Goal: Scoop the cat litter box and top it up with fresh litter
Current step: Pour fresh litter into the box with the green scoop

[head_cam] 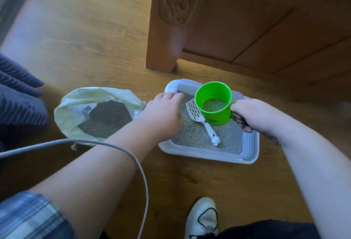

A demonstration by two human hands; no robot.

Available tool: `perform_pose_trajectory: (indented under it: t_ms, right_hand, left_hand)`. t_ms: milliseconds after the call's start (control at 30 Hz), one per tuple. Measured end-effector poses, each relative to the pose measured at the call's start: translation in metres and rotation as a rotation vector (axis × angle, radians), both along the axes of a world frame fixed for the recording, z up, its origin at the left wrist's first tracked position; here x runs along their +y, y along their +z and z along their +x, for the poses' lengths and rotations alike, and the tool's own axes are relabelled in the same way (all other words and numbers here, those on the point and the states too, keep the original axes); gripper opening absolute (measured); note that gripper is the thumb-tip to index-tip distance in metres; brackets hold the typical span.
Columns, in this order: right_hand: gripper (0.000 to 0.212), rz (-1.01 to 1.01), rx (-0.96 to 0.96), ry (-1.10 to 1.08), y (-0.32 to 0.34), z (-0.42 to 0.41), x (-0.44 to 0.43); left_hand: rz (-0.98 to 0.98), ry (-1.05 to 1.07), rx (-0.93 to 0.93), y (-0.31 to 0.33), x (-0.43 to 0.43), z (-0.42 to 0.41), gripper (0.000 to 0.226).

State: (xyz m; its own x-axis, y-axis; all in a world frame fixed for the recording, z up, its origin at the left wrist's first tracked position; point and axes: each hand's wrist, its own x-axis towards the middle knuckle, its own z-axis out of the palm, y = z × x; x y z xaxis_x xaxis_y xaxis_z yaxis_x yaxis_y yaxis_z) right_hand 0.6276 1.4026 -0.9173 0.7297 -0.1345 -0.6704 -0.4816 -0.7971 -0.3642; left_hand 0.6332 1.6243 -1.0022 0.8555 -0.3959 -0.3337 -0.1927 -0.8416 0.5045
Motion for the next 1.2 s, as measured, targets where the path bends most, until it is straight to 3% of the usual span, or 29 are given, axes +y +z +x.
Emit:
perform_pose_trajectory:
  t_ms: [200,567,1000,1200]
  right_hand:
    - [0.038,-0.303,0.119,0.166,-0.011,-0.018,-0.039]
    - [0.033,-0.484,0.171,0.433,-0.034,-0.015,-0.012]
    - [0.050,-0.627,0.338,0.546,-0.039,0.022,0.023]
    - [0.069,-0.760,0.366,0.433,-0.054,0.025,-0.022]
  left_hand:
    - [0.085,-0.062,0.143,-0.012,-0.015,-0.001,0.060]
    - [0.154,-0.128,0.323,-0.020,-0.011,-0.006,0.049]
    - [0.161,-0.081,0.315,-0.008,0.007,-0.008,0.048]
    - [0.122,-0.126,0.343,-0.010,-0.007,-0.011,0.048]
